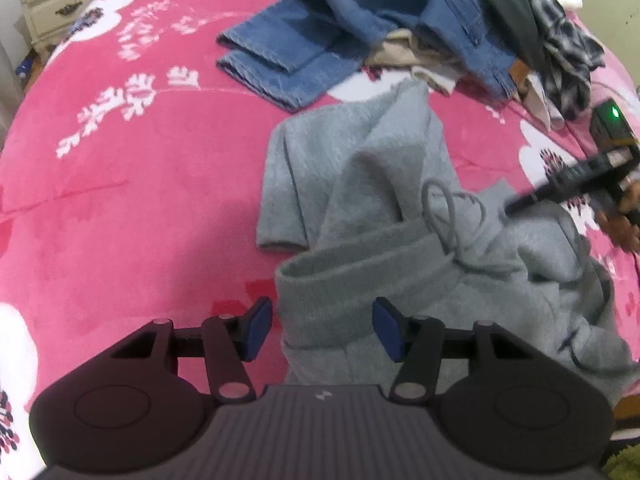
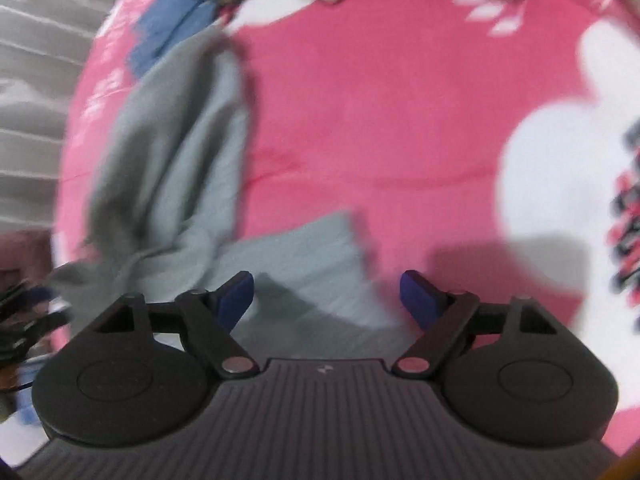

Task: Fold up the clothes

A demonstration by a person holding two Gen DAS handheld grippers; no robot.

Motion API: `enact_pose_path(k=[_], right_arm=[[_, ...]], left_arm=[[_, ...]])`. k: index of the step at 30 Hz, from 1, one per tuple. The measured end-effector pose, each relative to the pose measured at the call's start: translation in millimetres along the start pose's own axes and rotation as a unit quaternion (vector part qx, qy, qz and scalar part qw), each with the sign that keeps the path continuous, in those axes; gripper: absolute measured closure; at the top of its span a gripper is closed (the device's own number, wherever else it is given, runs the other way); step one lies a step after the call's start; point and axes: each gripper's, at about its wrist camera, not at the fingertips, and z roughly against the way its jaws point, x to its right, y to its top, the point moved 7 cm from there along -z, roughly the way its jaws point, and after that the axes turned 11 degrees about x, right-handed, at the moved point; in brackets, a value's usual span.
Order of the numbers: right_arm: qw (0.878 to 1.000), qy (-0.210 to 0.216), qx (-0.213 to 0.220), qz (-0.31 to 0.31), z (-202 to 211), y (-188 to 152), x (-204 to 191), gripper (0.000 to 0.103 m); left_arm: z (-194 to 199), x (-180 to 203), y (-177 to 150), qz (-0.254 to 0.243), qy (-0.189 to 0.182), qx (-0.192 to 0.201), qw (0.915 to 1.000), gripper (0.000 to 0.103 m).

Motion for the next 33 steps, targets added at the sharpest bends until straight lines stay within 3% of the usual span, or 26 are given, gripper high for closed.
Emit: enact_pose_path(k=[4, 6, 9, 12, 14, 15, 17, 19, 22, 24, 29, 33], right_arm=[[1.0, 0.009, -0.021, -0.008, -5, -10, -2, 0.028], [0.999, 0.009, -0.021, -0.048, -16, -3, 4, 0.027], [0.997, 0.013, -0.026, -0.073, -24, -1, 5, 0.018], [0.999, 0.001, -0.003, -0.051, -13, -6, -6, 0.016], [0.999, -0.006, 0.013, -0.037, -5, -10, -12, 0.014], [0.999, -0.01, 0.021, -0.03, -2, -11, -16, 0.015], [0.999, -0.018, 0.036, -0.015, 6, -14, -23, 0.027], [0.998, -0.025, 0.052, -0.001, 14, -18, -30, 0.06], [0.996, -0.036, 0.075, 0.021, 26, -22, -40, 0.091], [0.994, -0.043, 0.092, 0.036, 35, -25, -48, 0.093], [0.983, -0.002, 0.171, 0.071, 112, -21, -80, 0.094], [0.97, 0.026, 0.224, 0.091, 170, -23, -100, 0.094]], left_arm=[[-14, -5, 2, 0.014, -0.016, -0.006, 0.9997, 0.048], [-21, -6, -1, 0.02, -0.025, -0.013, 0.9994, 0.046], [-25, -9, -6, 0.037, -0.03, -0.016, 0.9988, 0.044], [-28, -11, -11, 0.053, -0.034, -0.019, 0.9978, 0.044], [-31, -13, -15, 0.064, -0.037, -0.021, 0.997, 0.051], [-31, -13, -16, 0.068, -0.038, -0.021, 0.9967, 0.062], [-25, -9, -13, 0.059, -0.02, -0.004, 0.998, 0.076], [-13, -3, -10, 0.052, -0.008, 0.012, 0.9985, 0.082], [10, 8, -6, 0.042, 0.002, 0.037, 0.9984, 0.086], [30, 20, -4, 0.031, 0.006, 0.054, 0.998, 0.087], [88, 62, 2, -0.001, 0.025, 0.103, 0.9944, 0.087], [137, 92, 8, 0.018, 0.049, 0.145, 0.988, 0.089]])
